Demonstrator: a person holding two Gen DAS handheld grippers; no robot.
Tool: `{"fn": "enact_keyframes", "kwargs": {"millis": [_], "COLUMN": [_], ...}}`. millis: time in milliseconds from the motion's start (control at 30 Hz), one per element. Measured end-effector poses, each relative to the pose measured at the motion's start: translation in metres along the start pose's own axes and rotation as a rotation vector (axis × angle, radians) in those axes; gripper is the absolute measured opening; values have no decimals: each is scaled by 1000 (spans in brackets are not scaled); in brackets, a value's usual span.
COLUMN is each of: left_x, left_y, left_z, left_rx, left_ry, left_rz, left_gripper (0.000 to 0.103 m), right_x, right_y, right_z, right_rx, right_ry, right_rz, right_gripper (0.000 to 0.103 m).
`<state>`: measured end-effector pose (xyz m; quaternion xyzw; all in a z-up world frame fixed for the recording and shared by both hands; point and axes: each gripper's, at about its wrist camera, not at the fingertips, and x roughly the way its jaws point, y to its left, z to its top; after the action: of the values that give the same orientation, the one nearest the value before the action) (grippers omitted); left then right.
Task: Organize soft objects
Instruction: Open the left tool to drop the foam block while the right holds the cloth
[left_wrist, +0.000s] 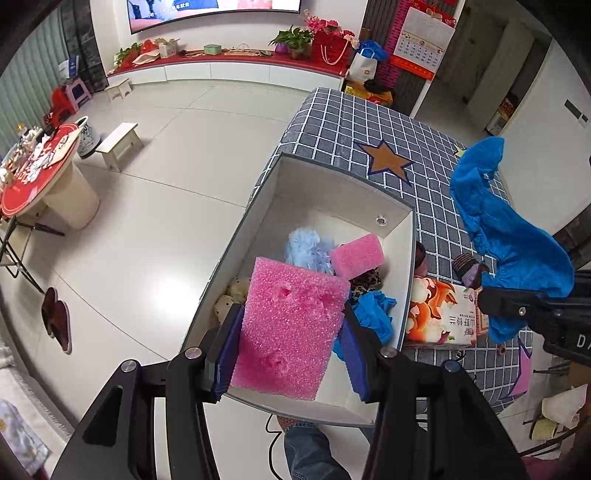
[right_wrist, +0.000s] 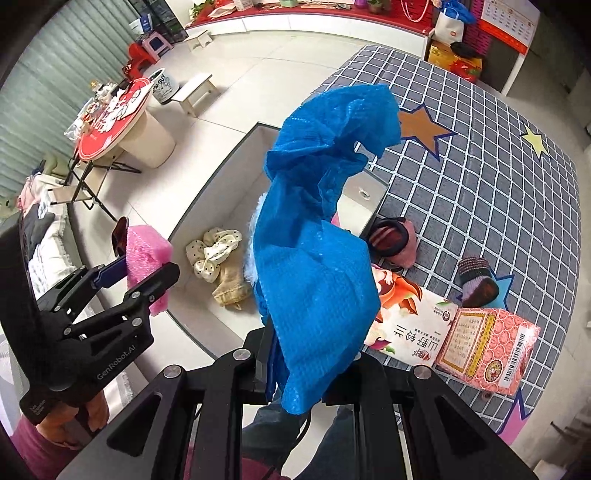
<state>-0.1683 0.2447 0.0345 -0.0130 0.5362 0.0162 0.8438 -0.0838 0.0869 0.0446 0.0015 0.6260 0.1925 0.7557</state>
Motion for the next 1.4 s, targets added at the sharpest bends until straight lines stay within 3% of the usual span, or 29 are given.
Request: {"fn": "enact_keyframes", "kwargs": {"millis": [1400], "left_x": [21], "left_y": [0], "left_z": [2], "left_rx": [7], "left_ry": [65], "left_rz": [14], "left_gripper": [54], "right_x": [22], "right_y": [15], "right_z": [21], "right_rx": [-20], "right_ry": [36], "right_rz": [46], "right_gripper": [17]}}
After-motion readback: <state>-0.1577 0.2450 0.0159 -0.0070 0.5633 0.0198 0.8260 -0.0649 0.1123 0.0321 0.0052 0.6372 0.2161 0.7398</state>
